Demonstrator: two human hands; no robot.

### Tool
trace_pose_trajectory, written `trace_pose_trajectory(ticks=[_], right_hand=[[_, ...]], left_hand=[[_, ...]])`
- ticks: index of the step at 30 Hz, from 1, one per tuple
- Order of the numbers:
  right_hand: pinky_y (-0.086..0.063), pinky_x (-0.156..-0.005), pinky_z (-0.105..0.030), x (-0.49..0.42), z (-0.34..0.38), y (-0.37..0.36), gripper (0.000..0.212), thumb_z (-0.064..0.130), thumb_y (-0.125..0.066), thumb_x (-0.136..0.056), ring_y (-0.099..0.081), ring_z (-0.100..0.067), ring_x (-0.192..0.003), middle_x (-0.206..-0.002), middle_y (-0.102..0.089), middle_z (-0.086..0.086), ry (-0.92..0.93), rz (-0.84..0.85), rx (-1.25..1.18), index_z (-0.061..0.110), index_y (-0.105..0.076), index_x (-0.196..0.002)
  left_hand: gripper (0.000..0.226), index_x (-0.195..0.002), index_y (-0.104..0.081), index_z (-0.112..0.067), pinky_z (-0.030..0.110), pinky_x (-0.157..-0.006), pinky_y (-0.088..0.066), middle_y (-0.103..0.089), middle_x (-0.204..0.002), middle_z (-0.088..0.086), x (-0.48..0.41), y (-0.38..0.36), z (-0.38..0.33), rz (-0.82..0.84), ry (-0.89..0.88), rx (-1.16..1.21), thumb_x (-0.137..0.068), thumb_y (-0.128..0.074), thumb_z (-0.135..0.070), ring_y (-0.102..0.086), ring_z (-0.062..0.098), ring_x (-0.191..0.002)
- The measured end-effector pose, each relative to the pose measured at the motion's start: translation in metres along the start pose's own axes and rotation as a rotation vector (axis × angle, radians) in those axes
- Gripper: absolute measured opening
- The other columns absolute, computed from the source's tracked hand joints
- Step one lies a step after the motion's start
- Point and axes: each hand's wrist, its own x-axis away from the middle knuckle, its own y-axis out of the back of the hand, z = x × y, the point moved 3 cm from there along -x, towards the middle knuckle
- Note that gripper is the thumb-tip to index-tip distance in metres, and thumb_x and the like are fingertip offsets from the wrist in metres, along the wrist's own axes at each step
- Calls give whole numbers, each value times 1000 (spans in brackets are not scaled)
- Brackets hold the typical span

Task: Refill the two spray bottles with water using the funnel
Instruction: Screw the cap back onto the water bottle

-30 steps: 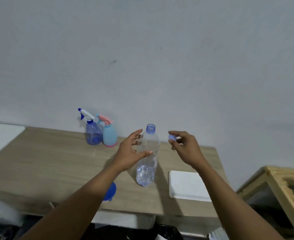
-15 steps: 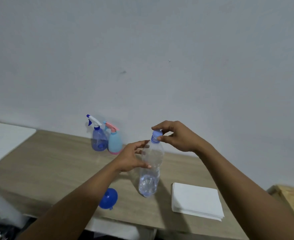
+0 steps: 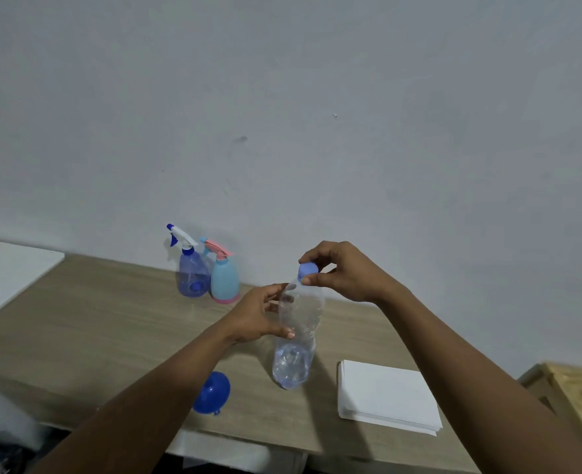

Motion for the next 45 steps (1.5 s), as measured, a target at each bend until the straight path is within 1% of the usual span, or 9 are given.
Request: trace_pose_trajectory(ticks=[3,8,12,19,24,30,33,40,45], right_hand=[[-58,-81,-29,-1,-2,-4,27,26,-87,-76,-68,-16,-89,-98,-73,4,-13,-35,-55,17,-73,-98],[-58,-87,-30,4,-6,0,41,25,-84,-81,-69,-17,-96,-114,-72,5,-37,-30,-223,27,-70,-119],[-56,-97,-37,8,-16,-9,35,27,-74,-90,-65,-13,-110,-122,-71,12,-105,15,-364,31,-69,-124],[-52,-92,-36,5,-22,-19,22,16,-78,-87,-63,-13,-96,-103,-72,3,-93,-36,-476,12,-70,-106],[-49,-85,-30,1,-20,-22,27,11,-83,-80,-60,-14,-88,-95,-68,-1,-57,-42,-466,14,-62,-97],[-49,-80,-31,5,-18,-17,37,13,-70,-93,-61,-15,-95,-105,-71,7,-96,4,-532,23,-67,-129],[-52,-89,-34,5,-17,-17,27,18,-69,-94,-64,-17,-105,-119,-72,6,-114,18,-473,20,-72,-120],[-51,-87,-30,3,-16,-24,22,14,-80,-85,-63,-11,-91,-96,-69,7,-95,-35,-456,8,-66,-101],[-52,-81,-26,5,-13,-18,28,17,-77,-88,-64,-8,-93,-102,-69,6,-110,-30,-464,17,-71,-115]], left_hand=[[89,-139,-55,-25,22,-89,-56,-68,-122,-9,0,0,0,-7,-1,-27,-60,-95,-14,-64,1,-109],[89,-138,-55,-22,27,-94,-56,-68,-123,-6,-2,0,3,-15,0,-47,-59,-95,-16,-64,4,-112],[91,-138,-55,-24,37,-99,-55,-68,-124,-7,-2,0,6,-23,-5,-46,-57,-97,-20,-64,9,-116],[86,-134,-59,-22,34,-96,-56,-69,-120,-9,-2,0,1,-28,-12,-56,-57,-96,-18,-65,7,-112],[83,-130,-58,-26,28,-93,-55,-68,-116,-11,1,-2,-4,-51,-28,-57,-57,-95,-11,-64,0,-108],[78,-125,-59,-32,29,-93,-56,-69,-116,-11,1,-1,-4,-35,-32,-40,-59,-94,-10,-64,4,-111],[79,-127,-60,-30,30,-93,-56,-69,-116,-11,0,0,-3,-37,-30,-38,-58,-95,-11,-65,4,-110],[80,-129,-61,-25,23,-90,-55,-70,-116,-7,0,-1,-2,-48,-40,-51,-58,-95,-11,-66,4,-106],[82,-131,-59,-27,25,-91,-55,-69,-117,-7,2,-3,-2,-33,-33,-69,-59,-95,-14,-65,3,-107]])
